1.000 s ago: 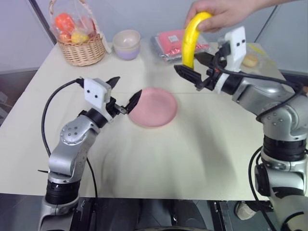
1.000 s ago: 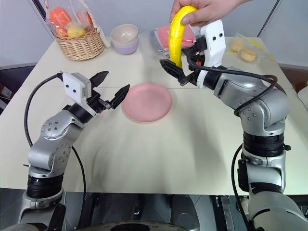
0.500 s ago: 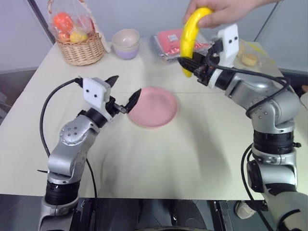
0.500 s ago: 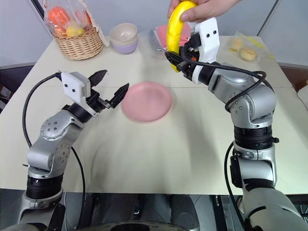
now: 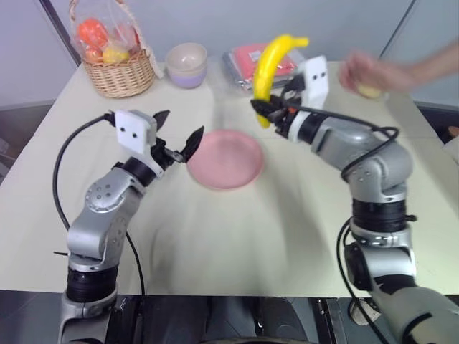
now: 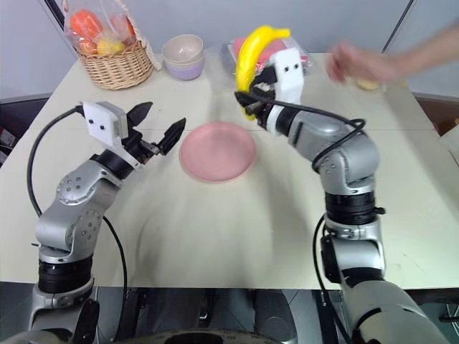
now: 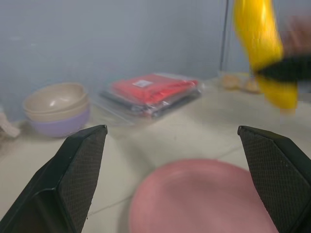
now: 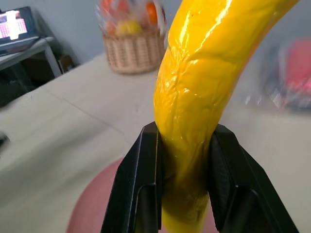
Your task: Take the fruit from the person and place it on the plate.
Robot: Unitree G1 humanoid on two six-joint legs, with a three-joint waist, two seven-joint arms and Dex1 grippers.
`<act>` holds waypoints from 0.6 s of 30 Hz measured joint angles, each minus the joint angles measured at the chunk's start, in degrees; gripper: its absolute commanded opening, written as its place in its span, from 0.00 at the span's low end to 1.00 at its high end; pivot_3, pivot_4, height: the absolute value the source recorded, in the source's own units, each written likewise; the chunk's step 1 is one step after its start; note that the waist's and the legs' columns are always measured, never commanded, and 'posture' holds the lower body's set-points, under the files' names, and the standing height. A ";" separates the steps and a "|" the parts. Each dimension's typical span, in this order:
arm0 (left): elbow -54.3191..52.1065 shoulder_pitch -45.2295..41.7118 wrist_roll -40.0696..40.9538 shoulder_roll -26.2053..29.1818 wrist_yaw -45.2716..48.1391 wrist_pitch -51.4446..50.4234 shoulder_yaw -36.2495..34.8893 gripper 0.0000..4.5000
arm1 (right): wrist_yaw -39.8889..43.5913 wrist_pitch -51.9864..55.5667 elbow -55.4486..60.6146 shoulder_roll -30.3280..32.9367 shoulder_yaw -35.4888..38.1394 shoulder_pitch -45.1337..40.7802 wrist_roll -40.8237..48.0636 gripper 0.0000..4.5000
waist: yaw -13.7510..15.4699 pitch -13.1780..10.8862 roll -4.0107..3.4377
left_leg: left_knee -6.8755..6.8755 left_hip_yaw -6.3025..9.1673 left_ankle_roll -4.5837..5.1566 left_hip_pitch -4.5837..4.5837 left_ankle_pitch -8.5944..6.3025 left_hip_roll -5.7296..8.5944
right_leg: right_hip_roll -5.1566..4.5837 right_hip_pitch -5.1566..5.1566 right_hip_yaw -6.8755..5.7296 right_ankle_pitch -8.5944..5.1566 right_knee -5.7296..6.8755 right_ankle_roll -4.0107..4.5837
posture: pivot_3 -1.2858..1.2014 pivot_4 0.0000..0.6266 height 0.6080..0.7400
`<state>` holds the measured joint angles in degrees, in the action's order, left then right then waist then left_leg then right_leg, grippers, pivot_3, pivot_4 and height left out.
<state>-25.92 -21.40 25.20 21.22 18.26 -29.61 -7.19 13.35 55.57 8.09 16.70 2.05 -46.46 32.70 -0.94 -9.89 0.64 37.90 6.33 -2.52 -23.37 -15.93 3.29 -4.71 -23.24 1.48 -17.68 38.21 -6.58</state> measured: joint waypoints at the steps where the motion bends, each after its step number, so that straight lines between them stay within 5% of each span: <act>1: -0.02 -0.02 0.16 0.23 0.01 -0.34 -0.33 1.00 | -0.87 0.83 -0.09 -1.49 -0.34 0.68 -0.11 0.20 | -0.02 0.00 0.00 | 0.00 0.00 0.00 0.00 0.00 0.00 | 0.00 0.00 0.00 0.00 0.00 0.00 | 0.52 0.24 1.00; 9: -1.27 -0.93 0.55 2.08 0.04 -2.63 -0.63 1.00 | -4.30 6.31 -0.55 -8.86 -1.14 3.87 -0.07 0.20 | -0.01 0.00 -0.01 | 0.00 0.01 -0.02 -0.02 0.01 0.01 | 0.00 -0.03 0.00 0.00 0.01 0.01 | 0.52 0.24 1.00; 18: -1.93 -1.59 1.13 2.54 0.05 -3.63 -0.97 1.00 | -3.02 9.40 -0.52 -8.85 -4.16 8.65 -0.83 0.20 | -0.24 0.00 -0.02 | -0.01 0.01 -0.03 -0.01 0.02 0.01 | 0.03 -0.06 0.00 0.00 0.05 0.01 | 0.52 0.24 1.00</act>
<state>-27.85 -23.00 26.33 23.76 18.32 -33.24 -8.16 10.34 64.97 7.57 7.85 -2.11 -37.81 31.87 -1.18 -9.88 0.62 37.89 6.34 -2.55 -23.39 -15.91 3.29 -4.68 -23.30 1.48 -17.68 38.26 -6.57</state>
